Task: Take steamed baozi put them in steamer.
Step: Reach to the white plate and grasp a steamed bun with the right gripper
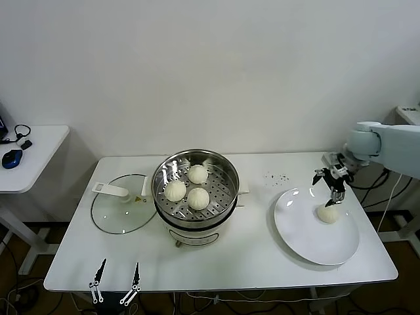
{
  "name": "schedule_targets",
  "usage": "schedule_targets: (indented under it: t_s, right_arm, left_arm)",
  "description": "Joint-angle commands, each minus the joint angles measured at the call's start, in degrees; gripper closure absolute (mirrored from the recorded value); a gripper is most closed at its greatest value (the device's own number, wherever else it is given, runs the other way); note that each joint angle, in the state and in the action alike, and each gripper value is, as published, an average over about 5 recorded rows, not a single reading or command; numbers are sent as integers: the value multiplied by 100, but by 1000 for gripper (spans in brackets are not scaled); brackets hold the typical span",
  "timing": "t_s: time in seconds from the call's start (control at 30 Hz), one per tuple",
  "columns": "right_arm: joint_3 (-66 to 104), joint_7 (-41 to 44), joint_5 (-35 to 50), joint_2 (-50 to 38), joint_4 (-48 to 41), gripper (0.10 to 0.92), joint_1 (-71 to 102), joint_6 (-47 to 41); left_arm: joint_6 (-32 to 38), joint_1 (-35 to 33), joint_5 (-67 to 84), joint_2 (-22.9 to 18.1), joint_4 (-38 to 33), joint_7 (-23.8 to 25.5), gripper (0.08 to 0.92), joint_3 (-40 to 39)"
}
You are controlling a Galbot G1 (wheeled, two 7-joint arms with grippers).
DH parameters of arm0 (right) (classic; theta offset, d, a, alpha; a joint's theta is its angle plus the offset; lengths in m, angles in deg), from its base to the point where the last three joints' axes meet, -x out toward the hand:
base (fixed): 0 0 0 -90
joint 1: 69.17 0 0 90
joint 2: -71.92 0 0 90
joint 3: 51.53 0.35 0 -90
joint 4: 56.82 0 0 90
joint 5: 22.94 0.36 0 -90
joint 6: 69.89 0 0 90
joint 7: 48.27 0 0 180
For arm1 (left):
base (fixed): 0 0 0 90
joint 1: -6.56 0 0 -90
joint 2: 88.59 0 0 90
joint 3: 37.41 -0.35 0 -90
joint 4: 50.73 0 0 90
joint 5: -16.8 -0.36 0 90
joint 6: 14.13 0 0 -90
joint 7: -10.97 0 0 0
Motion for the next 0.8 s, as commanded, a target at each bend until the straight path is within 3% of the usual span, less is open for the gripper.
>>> schedule_targets:
  t_s: [0.03,0.8]
  right_arm:
    - [833,81,-714,-482,-538,203,1164,-20]
    - [2215,148,-1345,-100,-1721,203,2460,239]
  left_arm:
    - [-3,-9,-50,-17,44,-3,177,-6]
    - [6,-43,-108,-70,98,15,177,36]
